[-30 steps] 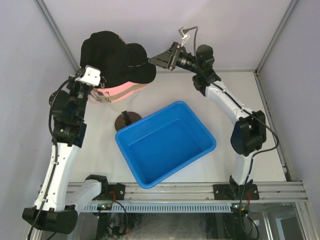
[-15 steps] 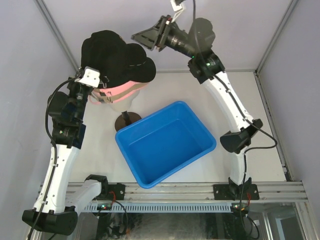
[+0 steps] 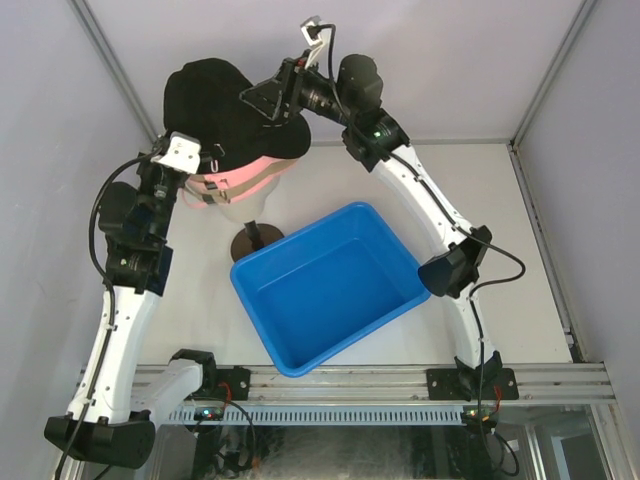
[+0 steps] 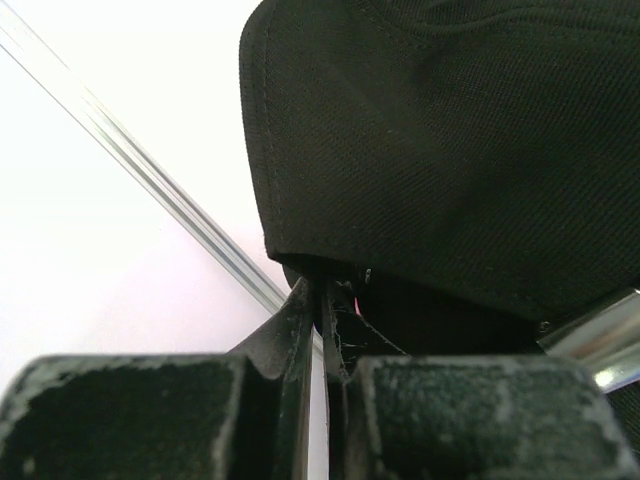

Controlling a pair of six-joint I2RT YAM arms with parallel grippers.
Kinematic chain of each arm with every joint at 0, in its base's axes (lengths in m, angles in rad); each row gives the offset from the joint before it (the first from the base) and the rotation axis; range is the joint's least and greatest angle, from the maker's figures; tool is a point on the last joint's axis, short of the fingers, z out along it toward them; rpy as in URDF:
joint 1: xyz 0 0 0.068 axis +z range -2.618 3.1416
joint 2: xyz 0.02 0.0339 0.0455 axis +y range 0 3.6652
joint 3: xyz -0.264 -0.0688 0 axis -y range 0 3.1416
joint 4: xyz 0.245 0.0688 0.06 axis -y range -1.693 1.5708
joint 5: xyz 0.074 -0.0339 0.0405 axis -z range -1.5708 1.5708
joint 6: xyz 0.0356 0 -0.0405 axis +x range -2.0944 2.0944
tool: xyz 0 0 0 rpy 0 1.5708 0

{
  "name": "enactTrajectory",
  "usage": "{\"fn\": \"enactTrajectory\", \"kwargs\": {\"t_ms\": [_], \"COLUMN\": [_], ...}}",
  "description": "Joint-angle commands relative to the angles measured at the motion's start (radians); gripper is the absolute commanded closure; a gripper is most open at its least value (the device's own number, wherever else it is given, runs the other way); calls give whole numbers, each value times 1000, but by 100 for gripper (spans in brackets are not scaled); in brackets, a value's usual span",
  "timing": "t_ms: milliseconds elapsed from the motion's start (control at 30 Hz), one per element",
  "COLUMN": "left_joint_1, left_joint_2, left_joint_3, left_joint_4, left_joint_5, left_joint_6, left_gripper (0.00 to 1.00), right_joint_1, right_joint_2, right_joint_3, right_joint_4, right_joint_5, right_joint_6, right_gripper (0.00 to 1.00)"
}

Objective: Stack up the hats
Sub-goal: Stack the hat on the hat.

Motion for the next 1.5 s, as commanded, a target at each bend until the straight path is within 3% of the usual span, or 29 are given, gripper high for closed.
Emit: {"fn": "enactTrajectory", "kwargs": {"t_ms": [0,433,700,867,1167,1467], "left_joint_1": [-9,-8,-8,-9,-8,-8], "left_joint_2": [9,12,25,31,28,31], "left_joint_3": [-18,-32,-23,-14,-18,-10], "left_joint_4": [43,102,100,91,81,58], "left_joint_5": [20,-38,-80,-88,-96,-97], "left_joint_6": [-18,-60,-85,-97,-114,-133], "left_gripper": [91,89,88,88,88,87], "right_joint_1": [12,54,54,54,58,83], "right_joint_2": [-24,-186,-203,-213,-258,-287], "right_joint_3": [-26,-328,-325,-327,-408,-463], "right_joint_4": [-16,-34,-121,-155,-160,-181], "right_joint_5": [-6,39,97,121,119,133], "right_joint_6": [-67,-131,-166,-179,-187,-218], "right_gripper": [38,43,59,63,62,47]}}
